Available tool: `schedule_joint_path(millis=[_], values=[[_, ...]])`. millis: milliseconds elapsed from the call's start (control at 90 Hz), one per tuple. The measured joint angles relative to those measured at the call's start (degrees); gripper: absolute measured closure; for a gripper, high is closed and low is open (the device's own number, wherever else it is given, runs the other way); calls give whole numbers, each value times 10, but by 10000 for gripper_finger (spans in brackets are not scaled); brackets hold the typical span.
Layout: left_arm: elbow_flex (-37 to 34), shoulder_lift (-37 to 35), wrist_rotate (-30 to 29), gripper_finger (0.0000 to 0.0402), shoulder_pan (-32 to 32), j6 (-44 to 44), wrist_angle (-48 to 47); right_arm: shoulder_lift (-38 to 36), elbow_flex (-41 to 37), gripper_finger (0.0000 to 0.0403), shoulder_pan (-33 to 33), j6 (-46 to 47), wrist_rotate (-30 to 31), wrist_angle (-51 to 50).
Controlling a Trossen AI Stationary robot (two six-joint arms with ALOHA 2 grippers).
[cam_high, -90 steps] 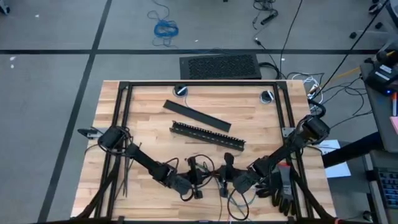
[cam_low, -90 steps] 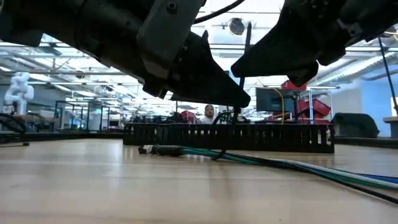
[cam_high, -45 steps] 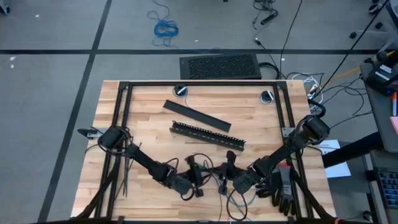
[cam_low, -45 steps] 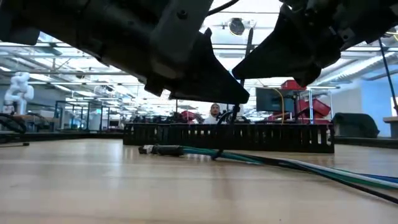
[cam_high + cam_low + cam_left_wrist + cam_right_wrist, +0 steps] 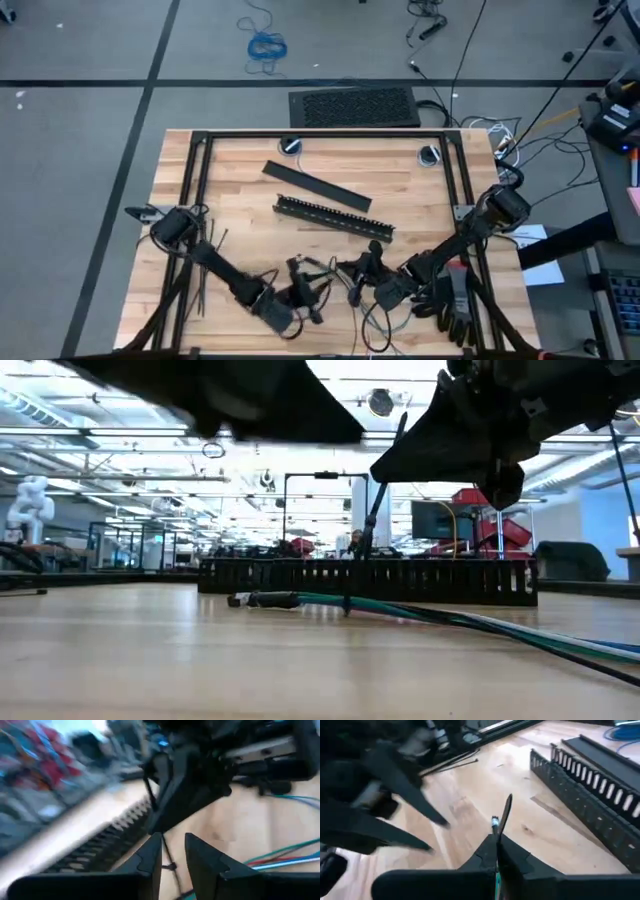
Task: Ziptie cables
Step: Wrap the cable wires with the black zip tie
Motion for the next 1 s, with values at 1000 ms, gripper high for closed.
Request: schedule_joint_path(millis=[1000], values=[[-7,28,48,317,56,-151,-73,-1,0,403,-2,84,81,7]])
